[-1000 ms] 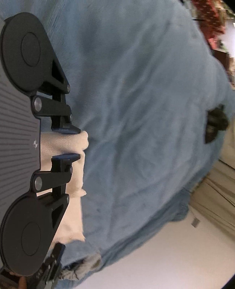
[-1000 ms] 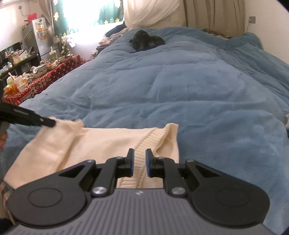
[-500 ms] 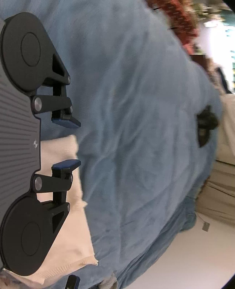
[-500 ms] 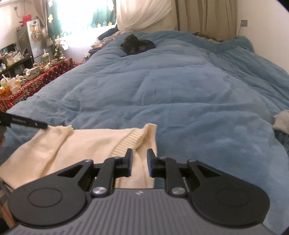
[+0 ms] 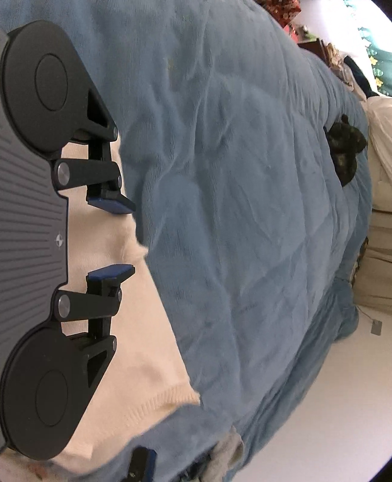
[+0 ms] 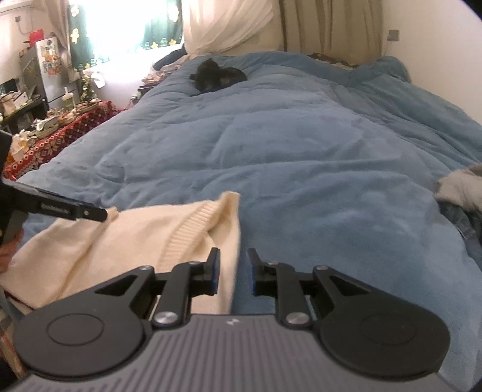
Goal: Fold clothes
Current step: 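Open both grippers and lift them away from the folded vest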
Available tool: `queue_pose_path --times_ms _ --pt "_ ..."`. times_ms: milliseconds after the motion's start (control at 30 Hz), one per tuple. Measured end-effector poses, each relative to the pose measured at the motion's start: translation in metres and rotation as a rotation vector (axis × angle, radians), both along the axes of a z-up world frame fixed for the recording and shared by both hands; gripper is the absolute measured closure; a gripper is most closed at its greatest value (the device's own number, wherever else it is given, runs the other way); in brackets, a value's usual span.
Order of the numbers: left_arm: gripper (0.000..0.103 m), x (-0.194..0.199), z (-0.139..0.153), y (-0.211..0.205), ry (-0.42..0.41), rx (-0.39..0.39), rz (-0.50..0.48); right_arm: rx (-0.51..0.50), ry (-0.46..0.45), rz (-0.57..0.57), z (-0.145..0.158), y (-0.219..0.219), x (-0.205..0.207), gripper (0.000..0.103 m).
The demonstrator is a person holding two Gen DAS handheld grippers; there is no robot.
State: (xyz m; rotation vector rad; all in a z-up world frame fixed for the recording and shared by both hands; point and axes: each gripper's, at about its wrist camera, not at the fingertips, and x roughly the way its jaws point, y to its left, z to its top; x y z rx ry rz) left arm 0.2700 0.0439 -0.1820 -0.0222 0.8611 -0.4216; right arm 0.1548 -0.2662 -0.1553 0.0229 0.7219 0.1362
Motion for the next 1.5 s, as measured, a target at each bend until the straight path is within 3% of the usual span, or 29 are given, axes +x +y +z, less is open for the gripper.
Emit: queue_pose_path --times_ms 167,367,700,833,1000,1333,1433,1500 --pt "0.065 -0.021 0.019 0.002 -0.034 -0.037 -0.015 0.026 0.021 -0.020 -0.002 -0.012 -0.022 0.076" --pt "0.062 -0.055 0.034 0.000 -0.084 -0.028 -0.042 0.069 0.067 -0.019 -0.015 -0.015 -0.055 0.072" --pt "0.060 -0.114 0.020 0.030 -0.051 -0.053 0.050 0.202 0.089 -0.047 -0.035 -0.018 -0.084 0.072" --pt "0.060 -0.130 0.020 0.042 -0.060 -0.057 0.089 0.233 0.080 -0.038 -0.042 -0.017 -0.085 0.070" --pt "0.059 -0.139 0.026 0.049 -0.076 -0.040 0.105 0.359 0.073 -0.044 -0.051 -0.025 -0.075 0.069" --pt "0.058 -0.139 0.027 0.048 -0.073 -0.035 0.097 0.487 0.010 -0.029 -0.044 -0.035 -0.075 0.069" --pt "0.058 -0.141 0.028 0.046 -0.078 -0.036 0.089 0.493 0.008 -0.042 -0.045 -0.035 -0.070 0.069" --pt "0.058 -0.141 0.028 0.046 -0.080 -0.033 0.089 0.476 0.016 -0.061 -0.047 -0.032 -0.063 0.074"
